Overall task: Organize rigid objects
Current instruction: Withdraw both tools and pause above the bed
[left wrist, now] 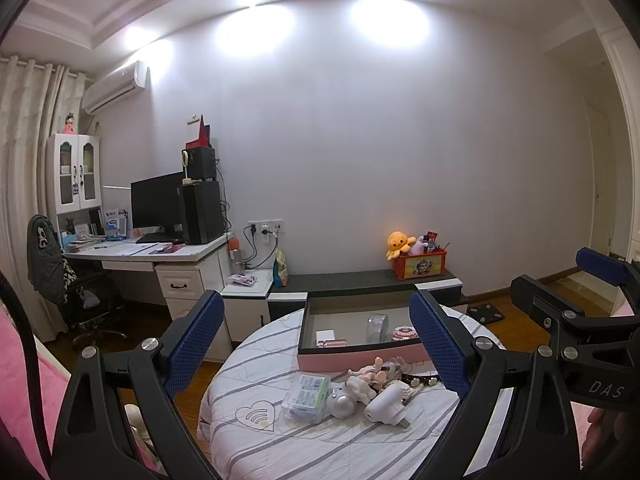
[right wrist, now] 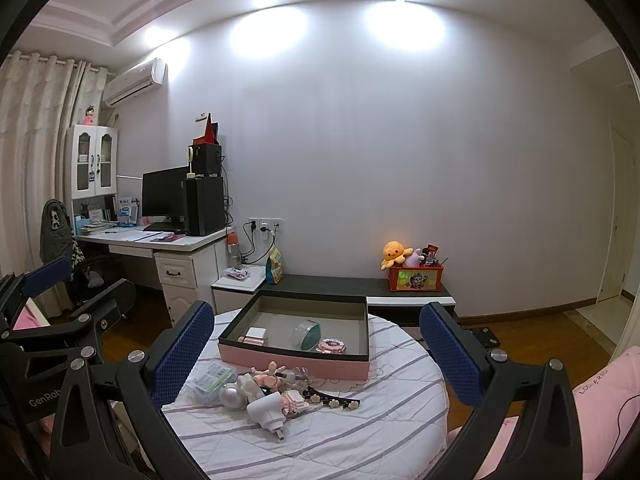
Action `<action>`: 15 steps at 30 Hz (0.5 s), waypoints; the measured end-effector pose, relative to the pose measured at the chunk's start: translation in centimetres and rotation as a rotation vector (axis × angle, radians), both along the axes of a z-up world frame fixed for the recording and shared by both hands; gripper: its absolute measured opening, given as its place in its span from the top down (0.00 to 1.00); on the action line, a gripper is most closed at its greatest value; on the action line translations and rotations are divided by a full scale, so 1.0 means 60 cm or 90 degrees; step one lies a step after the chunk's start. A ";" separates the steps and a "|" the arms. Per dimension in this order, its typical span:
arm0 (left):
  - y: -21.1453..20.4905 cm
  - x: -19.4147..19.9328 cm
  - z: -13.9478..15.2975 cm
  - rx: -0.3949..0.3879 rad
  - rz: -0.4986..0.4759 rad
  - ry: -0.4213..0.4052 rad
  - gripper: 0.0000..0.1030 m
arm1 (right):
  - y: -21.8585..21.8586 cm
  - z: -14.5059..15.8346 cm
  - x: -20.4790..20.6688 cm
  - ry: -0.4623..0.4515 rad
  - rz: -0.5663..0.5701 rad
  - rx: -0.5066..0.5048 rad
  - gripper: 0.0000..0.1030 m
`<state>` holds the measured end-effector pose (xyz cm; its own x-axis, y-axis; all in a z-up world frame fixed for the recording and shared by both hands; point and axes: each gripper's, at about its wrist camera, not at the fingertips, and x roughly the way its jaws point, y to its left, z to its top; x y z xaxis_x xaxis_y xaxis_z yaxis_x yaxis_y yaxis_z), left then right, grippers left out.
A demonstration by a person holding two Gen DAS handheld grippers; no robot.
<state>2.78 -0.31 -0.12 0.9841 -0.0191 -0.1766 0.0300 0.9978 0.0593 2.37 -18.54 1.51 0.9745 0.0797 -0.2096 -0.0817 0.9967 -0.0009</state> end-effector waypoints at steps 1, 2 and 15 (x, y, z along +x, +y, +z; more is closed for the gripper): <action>0.000 0.000 0.000 0.000 0.000 0.000 0.07 | -0.001 -0.001 0.001 0.002 0.000 0.001 0.00; -0.001 0.000 0.000 0.000 0.000 0.000 0.07 | -0.001 0.000 0.000 0.003 0.000 0.001 0.00; 0.032 0.054 -0.041 -0.082 -0.061 0.076 0.00 | -0.006 -0.023 0.023 0.037 0.003 0.004 0.00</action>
